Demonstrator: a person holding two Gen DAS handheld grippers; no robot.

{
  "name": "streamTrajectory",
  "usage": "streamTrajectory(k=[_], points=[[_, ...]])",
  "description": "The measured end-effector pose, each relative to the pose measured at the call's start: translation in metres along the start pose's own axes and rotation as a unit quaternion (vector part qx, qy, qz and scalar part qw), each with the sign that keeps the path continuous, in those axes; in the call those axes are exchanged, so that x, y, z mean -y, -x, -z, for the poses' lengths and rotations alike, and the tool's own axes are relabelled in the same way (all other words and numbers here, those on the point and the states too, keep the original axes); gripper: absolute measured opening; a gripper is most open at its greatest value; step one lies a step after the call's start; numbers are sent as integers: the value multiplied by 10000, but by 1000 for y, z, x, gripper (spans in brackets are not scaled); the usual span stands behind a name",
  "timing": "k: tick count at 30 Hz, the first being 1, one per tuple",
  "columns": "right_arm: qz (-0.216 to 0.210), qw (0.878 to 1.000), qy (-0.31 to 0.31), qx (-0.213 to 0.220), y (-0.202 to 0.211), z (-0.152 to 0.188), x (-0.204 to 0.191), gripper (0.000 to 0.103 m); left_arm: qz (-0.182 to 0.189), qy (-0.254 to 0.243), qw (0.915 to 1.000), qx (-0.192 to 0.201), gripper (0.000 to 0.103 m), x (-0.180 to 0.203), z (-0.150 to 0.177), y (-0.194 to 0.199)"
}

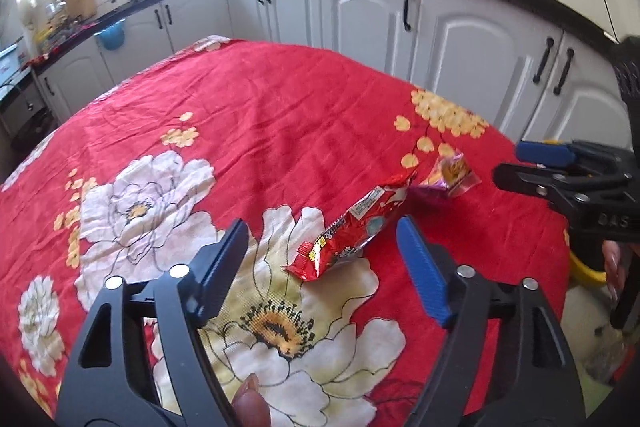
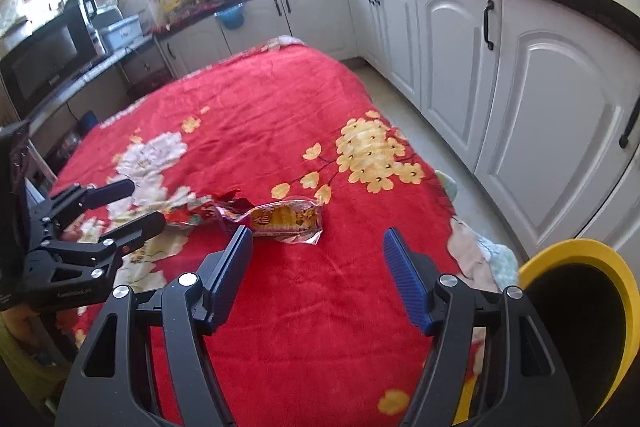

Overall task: Collect trash
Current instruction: 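Grasp the red snack wrapper with the left tool while the right tool grasps the clear wrapper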

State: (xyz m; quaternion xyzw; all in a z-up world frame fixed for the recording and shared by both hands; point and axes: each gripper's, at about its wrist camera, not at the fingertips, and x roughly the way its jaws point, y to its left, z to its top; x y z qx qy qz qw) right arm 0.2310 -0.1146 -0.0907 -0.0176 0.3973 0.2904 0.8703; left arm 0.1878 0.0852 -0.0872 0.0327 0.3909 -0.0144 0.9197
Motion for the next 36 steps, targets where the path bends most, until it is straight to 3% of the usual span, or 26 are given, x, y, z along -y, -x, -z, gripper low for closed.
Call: streamTrajectory(k=[11, 17, 19, 23, 27, 32, 34, 36], points=[[50, 9993, 13, -377, -52, -13, -1, 51, 323, -323, 9986, -260, 63, 4, -6, -29], [-13, 9995, -6, -328, -58, -11, -1, 49, 377, -133, 9982, -448, 54, 0, -5, -45], [-42, 9995, -10, -314, -57, -10, -1, 43, 376, -103, 9983, -437, 52, 0, -4, -46], [-82, 9996, 12, -277, -56, -7, -2, 33, 322, -123, 9985, -431, 39, 1, -3, -46], [-97, 9996, -35, -264, -53, -3, 0, 16, 273, -41, 9987, -420, 21, 0, -1, -43], [-123, 9997, -93, -195, -46, 2, 2, 9, 293, 147, 9985, -435, 15, -3, 3, -37], [-141, 9997, -105, -175, -42, 4, 3, 1, 362, 257, 9980, -444, 15, -4, 7, -33], [-219, 9995, -108, -209, -40, 8, 3, 1, 441, 402, 9972, -456, 14, -6, 8, -30]])
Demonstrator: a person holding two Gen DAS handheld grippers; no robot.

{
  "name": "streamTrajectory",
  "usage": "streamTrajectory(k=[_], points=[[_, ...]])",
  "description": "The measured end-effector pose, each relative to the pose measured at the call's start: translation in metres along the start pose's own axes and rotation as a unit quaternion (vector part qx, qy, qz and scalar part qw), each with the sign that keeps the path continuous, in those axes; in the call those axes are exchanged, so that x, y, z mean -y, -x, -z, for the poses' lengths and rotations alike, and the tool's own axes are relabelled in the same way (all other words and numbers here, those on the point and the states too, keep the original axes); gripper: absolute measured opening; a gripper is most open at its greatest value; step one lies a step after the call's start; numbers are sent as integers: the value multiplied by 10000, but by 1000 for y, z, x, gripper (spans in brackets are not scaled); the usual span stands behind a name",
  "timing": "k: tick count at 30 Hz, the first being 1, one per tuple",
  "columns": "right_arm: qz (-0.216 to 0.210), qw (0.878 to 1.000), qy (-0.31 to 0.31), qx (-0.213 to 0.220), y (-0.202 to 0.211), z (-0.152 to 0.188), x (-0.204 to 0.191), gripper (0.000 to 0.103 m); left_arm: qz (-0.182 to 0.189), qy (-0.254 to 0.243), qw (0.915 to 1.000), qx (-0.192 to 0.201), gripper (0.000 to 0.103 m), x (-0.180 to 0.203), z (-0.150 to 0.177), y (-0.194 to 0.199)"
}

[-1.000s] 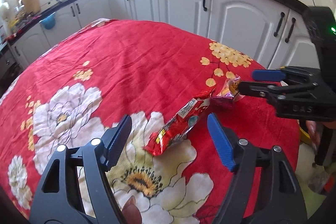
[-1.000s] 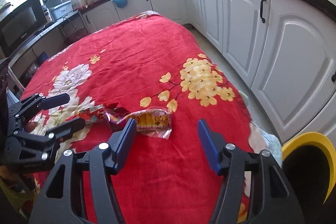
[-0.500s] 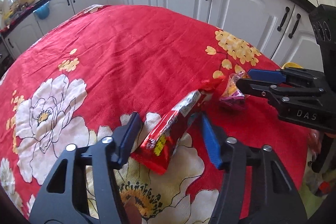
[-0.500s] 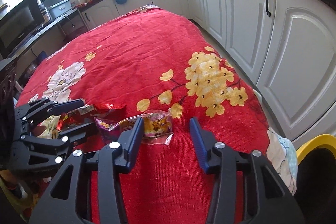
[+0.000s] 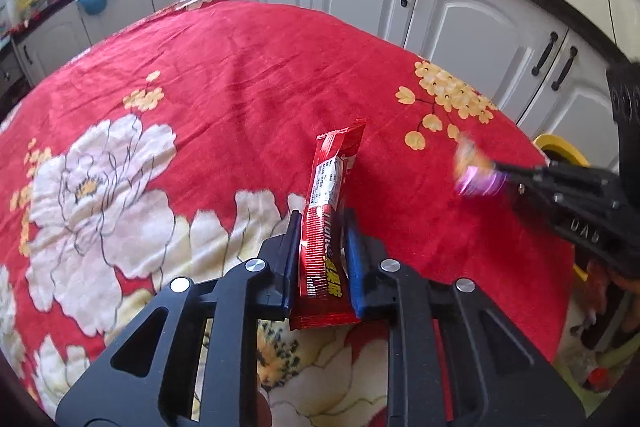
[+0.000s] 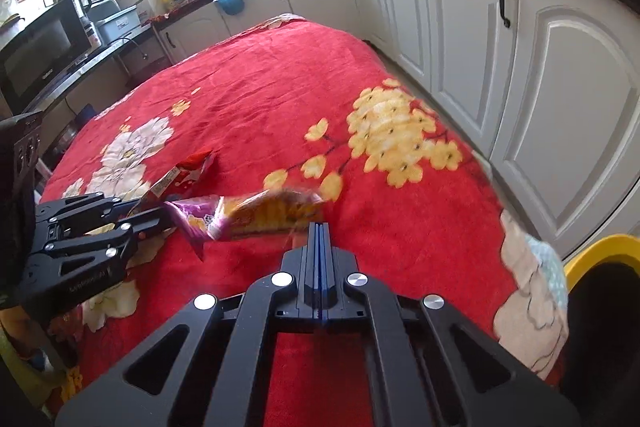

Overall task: Collect trash
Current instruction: 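Grasp the red snack wrapper with the left tool while the right tool grasps the clear wrapper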

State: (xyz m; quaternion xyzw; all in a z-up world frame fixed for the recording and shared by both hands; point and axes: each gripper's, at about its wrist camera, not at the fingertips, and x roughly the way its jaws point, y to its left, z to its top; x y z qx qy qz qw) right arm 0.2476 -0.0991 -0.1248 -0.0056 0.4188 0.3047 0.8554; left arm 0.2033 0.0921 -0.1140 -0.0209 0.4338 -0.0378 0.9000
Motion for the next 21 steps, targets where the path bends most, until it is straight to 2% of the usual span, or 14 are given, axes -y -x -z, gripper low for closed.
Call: streamTrajectory(k=[8, 9, 10, 12, 14, 17, 21], points=[[-168, 9998, 23, 106, 18, 7, -6, 2, 205, 523, 9983, 123, 14, -11, 4, 18], [-234, 9996, -71, 116, 19, 6, -6, 9, 208, 556, 9981, 171, 14, -12, 4, 21], [-280, 9994, -155, 140, 21, 6, -6, 22, 208, 577, 9979, 223, 14, -12, 3, 25], [-378, 9986, -307, 181, 24, 3, -6, 35, 196, 591, 9974, 358, 14, -12, 2, 35], [-503, 9976, -381, 284, 28, -1, -12, 35, 192, 635, 9967, 471, 14, -13, 0, 46], [-581, 9978, 44, 306, 30, -5, -34, 39, 203, 691, 9955, 622, 14, -16, -3, 62], [-385, 9956, 813, 250, 24, -4, -63, 39, 242, 775, 9933, 823, 14, -20, -7, 82]])
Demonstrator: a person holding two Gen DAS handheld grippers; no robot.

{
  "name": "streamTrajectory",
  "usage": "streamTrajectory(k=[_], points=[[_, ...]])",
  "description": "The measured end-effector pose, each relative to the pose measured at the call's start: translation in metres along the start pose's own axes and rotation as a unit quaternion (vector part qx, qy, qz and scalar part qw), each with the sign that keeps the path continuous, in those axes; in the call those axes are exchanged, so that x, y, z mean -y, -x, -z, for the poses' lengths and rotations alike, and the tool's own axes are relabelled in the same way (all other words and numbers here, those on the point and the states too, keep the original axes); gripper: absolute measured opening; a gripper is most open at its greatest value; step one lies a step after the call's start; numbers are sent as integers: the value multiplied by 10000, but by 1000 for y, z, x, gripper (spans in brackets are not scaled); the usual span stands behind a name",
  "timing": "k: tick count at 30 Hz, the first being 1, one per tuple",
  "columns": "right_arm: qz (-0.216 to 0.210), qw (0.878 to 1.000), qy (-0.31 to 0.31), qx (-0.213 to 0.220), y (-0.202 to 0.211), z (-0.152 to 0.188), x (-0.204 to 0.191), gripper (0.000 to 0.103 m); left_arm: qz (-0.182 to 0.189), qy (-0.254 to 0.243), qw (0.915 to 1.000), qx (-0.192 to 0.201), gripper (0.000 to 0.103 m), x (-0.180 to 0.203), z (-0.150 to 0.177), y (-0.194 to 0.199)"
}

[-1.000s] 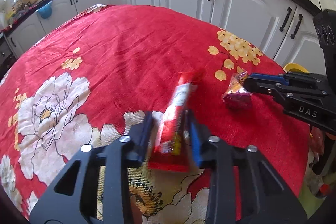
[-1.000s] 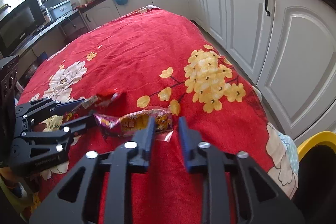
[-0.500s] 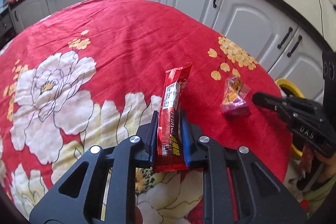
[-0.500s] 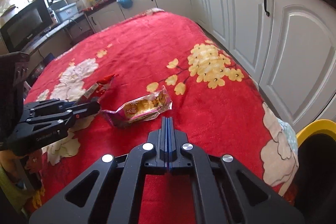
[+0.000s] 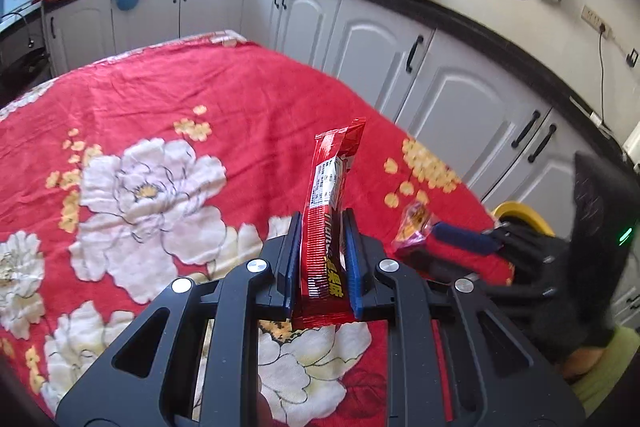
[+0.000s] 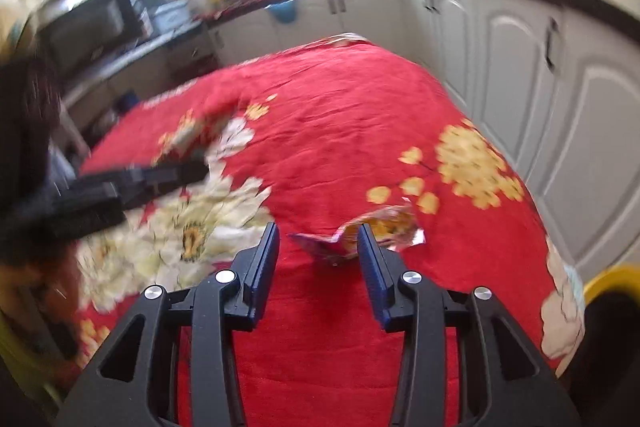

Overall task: Collect trash
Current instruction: 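Grasp the red snack wrapper with the left tool while the right tool grasps the clear wrapper, then carry the red wrapper and clear wrapper over the yellow-rimmed bin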

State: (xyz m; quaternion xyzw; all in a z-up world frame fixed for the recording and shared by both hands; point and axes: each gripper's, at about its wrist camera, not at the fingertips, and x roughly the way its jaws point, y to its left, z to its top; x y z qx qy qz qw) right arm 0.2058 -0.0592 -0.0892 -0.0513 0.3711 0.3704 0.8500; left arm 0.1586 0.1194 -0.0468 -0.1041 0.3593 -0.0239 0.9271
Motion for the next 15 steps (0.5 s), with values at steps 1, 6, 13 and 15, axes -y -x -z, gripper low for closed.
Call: streamTrajectory(k=[1, 6, 13, 15], points=[[128, 9997, 198, -48, -5, 0, -7, 39, 20, 28, 10000, 27, 14, 0, -2, 3], [622, 9967, 465, -250, -29, -1, -12, 32, 102, 26, 9999, 60, 14, 4, -4, 10], [507, 9985, 129, -163, -26, 3, 6, 16, 264, -9, 9996, 35, 14, 20, -3, 8], [513, 9987, 11, -61, -14, 5, 13, 15, 330, -81, 9994, 42, 14, 30, -4, 6]])
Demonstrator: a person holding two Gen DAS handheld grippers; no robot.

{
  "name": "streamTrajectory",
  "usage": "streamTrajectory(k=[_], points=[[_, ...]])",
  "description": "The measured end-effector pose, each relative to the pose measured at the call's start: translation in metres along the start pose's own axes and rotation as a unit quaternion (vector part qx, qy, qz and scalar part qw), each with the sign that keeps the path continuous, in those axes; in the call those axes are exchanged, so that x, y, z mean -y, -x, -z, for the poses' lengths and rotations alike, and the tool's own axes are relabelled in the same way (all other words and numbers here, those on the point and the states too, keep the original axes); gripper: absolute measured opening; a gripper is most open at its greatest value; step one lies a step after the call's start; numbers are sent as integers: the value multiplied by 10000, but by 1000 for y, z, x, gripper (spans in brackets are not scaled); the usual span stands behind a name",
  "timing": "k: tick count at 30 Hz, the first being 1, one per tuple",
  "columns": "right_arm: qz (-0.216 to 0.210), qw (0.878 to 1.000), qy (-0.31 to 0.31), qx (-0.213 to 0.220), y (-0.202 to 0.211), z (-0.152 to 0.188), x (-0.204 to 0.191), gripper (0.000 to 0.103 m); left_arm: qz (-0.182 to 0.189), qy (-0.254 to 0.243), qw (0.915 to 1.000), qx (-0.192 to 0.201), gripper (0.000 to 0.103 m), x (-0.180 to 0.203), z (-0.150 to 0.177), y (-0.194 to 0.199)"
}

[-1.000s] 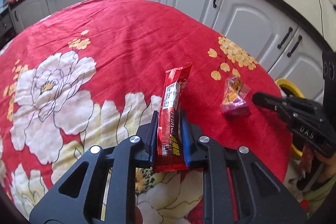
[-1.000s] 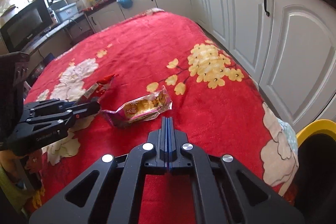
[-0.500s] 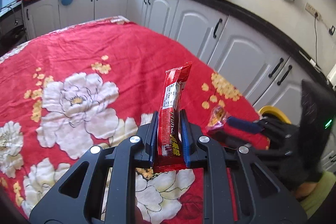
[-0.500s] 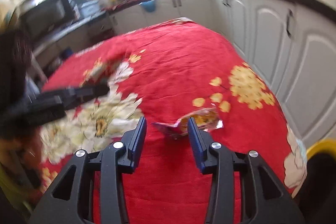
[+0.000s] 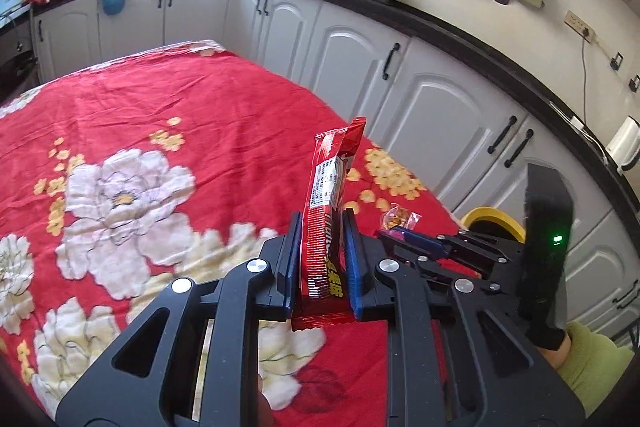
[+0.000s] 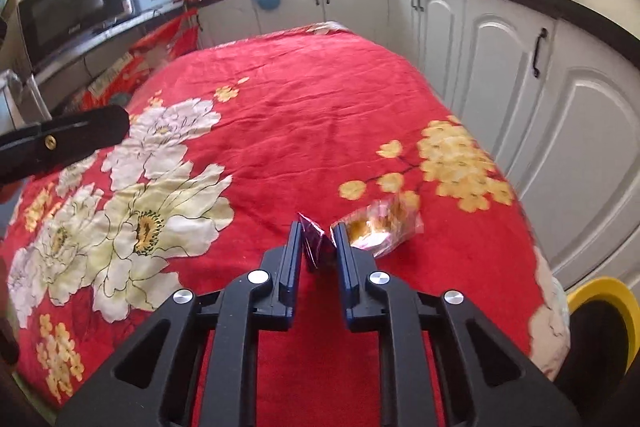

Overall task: Collect trash
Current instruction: 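Carry the red wrapper and clear wrapper over the yellow-rimmed bin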

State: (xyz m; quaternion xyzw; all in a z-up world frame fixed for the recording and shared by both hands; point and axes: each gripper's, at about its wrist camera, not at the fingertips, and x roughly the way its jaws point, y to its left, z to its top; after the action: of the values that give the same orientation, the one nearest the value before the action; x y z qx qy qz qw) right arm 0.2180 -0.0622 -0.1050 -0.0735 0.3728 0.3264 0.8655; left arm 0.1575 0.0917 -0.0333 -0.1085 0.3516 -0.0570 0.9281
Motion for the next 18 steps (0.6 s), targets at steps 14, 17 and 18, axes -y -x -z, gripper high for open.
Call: streamTrajectory(k=[14, 17, 18], points=[[226, 9942, -753, 733, 116, 38, 68, 15, 619, -518, 9967, 3, 14, 90, -5, -19], [365, 9923, -866, 804, 138, 54, 81, 15, 749, -632, 9952, -37, 14, 110, -2, -26], [398, 9917, -912, 819, 143, 58, 84, 15, 797, -675, 9945, -56, 14, 118, -1, -28]])
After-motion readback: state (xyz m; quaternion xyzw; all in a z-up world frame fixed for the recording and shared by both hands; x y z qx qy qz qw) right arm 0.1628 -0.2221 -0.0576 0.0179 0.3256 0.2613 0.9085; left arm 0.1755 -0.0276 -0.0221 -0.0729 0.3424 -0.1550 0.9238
